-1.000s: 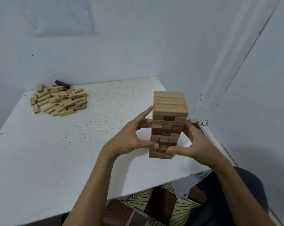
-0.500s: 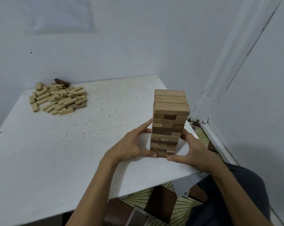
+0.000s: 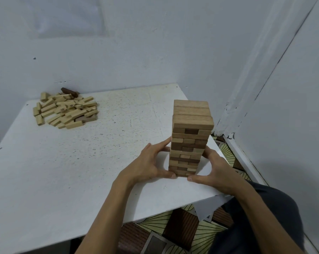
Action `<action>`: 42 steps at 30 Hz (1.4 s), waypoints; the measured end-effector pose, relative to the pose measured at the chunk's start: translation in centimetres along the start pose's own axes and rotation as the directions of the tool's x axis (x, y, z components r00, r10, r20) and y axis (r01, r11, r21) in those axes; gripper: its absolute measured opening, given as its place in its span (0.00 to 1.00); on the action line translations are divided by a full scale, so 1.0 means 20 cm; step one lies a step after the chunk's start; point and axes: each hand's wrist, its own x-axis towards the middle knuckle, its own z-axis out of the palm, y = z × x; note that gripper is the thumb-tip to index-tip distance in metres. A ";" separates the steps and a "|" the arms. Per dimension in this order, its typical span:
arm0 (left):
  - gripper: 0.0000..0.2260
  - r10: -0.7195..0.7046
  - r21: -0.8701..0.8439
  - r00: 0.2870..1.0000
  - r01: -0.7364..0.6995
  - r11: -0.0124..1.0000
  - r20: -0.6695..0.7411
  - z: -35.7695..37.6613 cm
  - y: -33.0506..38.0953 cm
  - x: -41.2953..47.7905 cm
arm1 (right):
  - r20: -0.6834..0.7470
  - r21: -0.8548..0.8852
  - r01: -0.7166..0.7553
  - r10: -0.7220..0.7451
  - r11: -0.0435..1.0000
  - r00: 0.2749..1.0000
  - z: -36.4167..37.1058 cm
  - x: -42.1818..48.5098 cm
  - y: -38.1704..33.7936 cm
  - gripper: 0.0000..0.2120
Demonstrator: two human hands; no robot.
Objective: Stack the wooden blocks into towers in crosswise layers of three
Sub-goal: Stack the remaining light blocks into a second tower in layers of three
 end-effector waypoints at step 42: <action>0.14 -0.045 0.293 0.739 0.321 0.900 -0.673 -0.68 -0.27 -0.69 | -0.192 -0.099 0.397 -0.409 0.912 0.892 0.72 0.49 -1.12 0.15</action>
